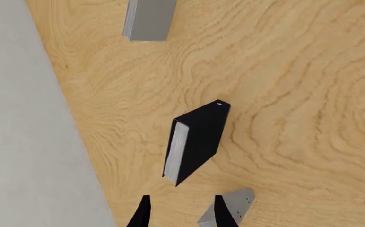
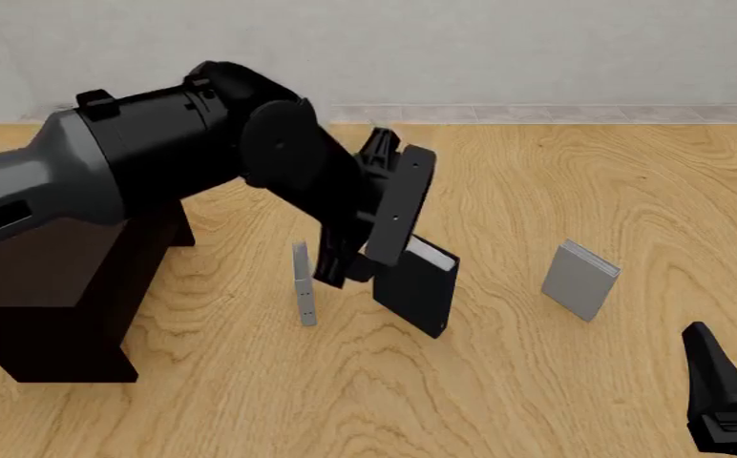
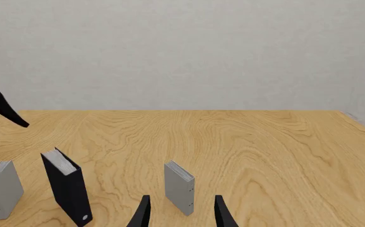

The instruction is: Pick up the book in the middle and place it on the cabinet shelf.

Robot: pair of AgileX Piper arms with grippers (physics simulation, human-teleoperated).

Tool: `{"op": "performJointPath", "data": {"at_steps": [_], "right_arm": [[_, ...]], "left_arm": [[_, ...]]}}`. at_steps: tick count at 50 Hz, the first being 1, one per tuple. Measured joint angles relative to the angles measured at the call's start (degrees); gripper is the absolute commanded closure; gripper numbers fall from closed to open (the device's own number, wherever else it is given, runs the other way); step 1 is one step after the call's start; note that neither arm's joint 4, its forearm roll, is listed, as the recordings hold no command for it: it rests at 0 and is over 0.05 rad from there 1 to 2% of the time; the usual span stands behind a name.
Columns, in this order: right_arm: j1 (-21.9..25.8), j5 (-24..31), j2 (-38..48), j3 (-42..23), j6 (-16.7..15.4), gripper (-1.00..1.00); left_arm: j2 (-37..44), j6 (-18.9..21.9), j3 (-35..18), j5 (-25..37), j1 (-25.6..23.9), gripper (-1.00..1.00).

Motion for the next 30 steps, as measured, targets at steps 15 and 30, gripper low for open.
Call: {"op": "performJointPath", "data": {"at_steps": [15,30], "right_arm": [[0.0,-0.1,0.0,0.0,0.0,-1.00],[0.0,-0.1,0.0,0.1,0.0,-1.00]], "left_arm": [[2.3,1.1,0.9,-3.9,0.3,-1.00],[6.4,-0.6,-3.8,-4.2,0.5,-1.00]]}}
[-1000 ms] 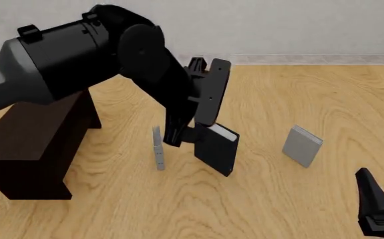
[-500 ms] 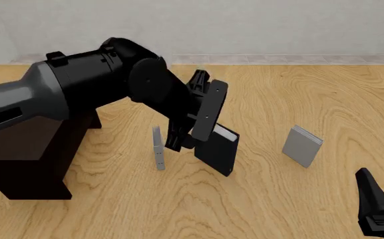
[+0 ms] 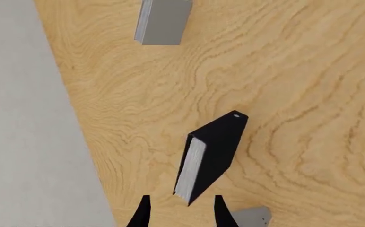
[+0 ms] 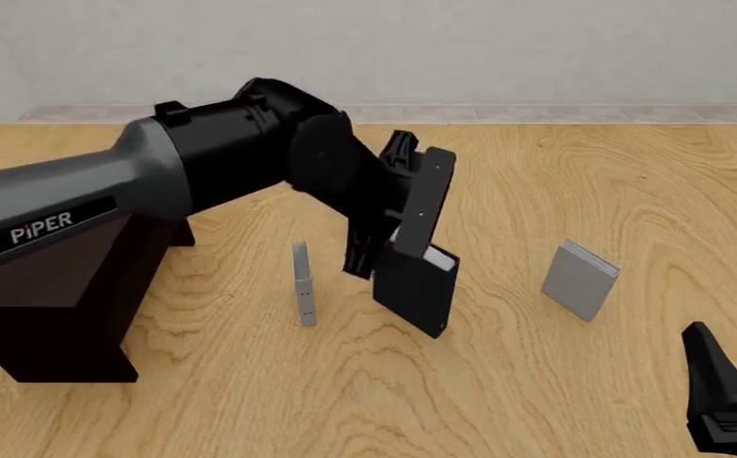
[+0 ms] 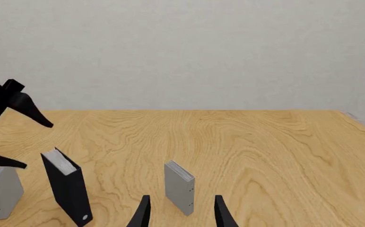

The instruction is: Pick up the book in the middle and place it on the cabinet shelf.

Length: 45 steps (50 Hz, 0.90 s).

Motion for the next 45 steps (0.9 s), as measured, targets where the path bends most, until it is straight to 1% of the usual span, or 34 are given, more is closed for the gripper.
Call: {"op": "performJointPath", "data": {"at_steps": [13,24,27,35,45], "right_arm": [[0.0,0.0,0.1,0.0,0.0,-1.00],[0.0,0.0,0.1,0.0,0.0,-1.00],[0.0,-0.1,0.1,0.0,0.0,-1.00],[0.0,-0.1,0.1,0.1,0.0,-1.00],[0.0,-0.3,0.2,0.1,0.0,-1.00]], "left_arm": [[3.0,-1.9,-2.8,1.0,0.3,-1.00],[3.7,-3.2,-2.1,2.0,-0.3,-1.00],[4.5,-3.9,-2.8,2.7,0.0,-1.00],[5.0,-4.7,-2.6,3.1,-0.4,-1.00],[5.7,-3.8,-1.9,1.8,0.5,-1.00]]}}
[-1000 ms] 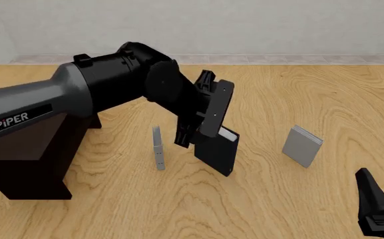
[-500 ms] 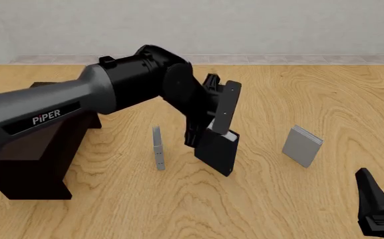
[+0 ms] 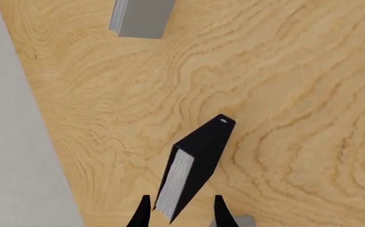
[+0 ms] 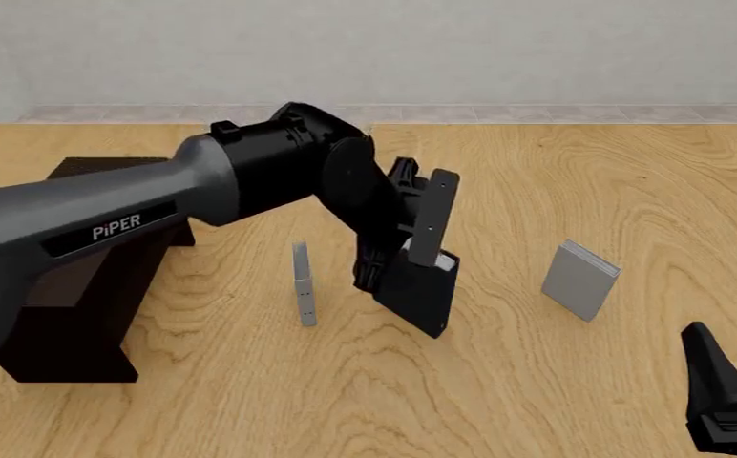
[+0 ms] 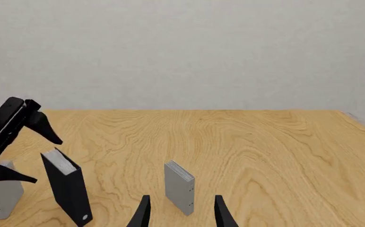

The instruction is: Pick up the book in the middle and place it on the cabinet shelf.

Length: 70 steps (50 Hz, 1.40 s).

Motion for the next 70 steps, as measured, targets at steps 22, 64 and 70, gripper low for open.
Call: {"op": "performJointPath", "data": {"at_steps": [22,64,70], "right_arm": [[0.0,0.1,-0.1,-0.1,0.0,-1.00],[0.0,0.0,0.0,-0.1,0.0,-1.00],[0.0,-0.1,0.1,0.0,0.0,-1.00]], "left_arm": [[3.4,1.7,-0.1,-3.5,3.4,-1.00],[6.7,1.4,-1.0,-4.0,4.1,-1.00],[7.6,0.5,-1.9,-3.5,4.2,-1.00]]}}
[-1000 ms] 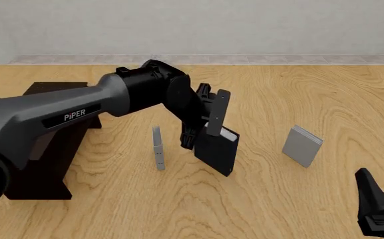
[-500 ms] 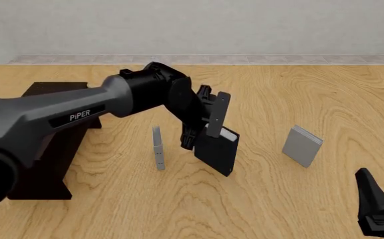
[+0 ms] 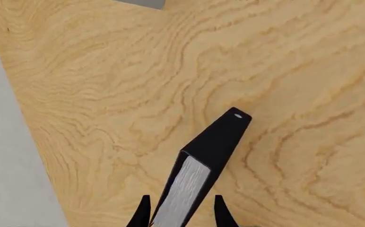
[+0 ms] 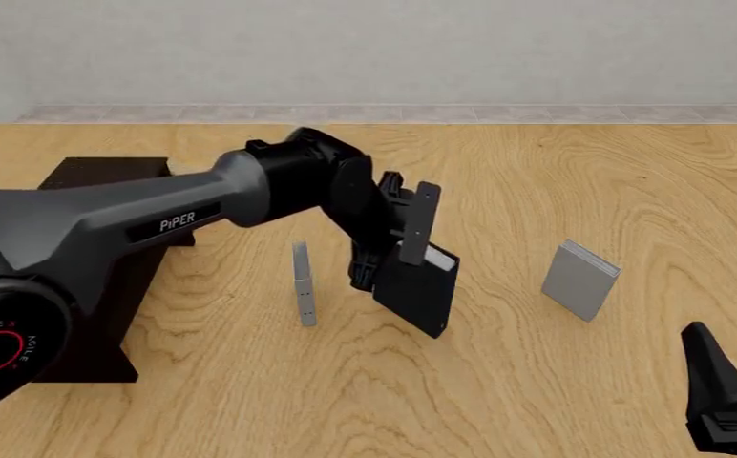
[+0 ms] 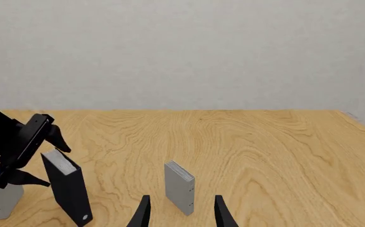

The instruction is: Pick up the book in the middle and place it on the cabinet shelf.

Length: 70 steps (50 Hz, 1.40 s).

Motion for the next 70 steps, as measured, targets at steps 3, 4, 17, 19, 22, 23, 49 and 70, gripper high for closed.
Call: {"op": "performJointPath", "data": {"at_steps": [3,4,17,19,22,23,49,70], "right_arm": [[0.0,-0.1,0.0,0.0,0.0,-1.00],[0.0,-0.1,0.1,0.0,0.0,-1.00],[0.0,0.0,0.0,0.0,0.0,-1.00],[0.0,0.1,0.0,-0.1,0.0,-1.00],[0.0,0.1,0.0,-0.1,0.0,-1.00],[0.0,0.1,0.0,-0.1,0.0,-1.00],[0.0,0.4,-0.2,-0.2,0.0,-1.00],[0.0,0.5,-0.3,-0.2,0.0,-1.00]], "left_arm": [[0.4,-0.5,-0.5,0.3,0.0,-1.00],[0.6,-0.7,-0.7,0.5,0.1,-1.00],[2.0,-2.3,-1.8,2.8,0.2,-1.00],[2.2,-2.7,-2.0,2.9,0.1,-1.00],[2.3,-3.7,-2.2,3.3,-0.2,-1.00],[2.3,-4.0,-2.3,3.5,-0.4,-1.00],[-1.9,-7.1,0.8,4.1,-2.2,1.00],[-5.6,-1.9,1.8,-2.8,1.6,1.00]]}}
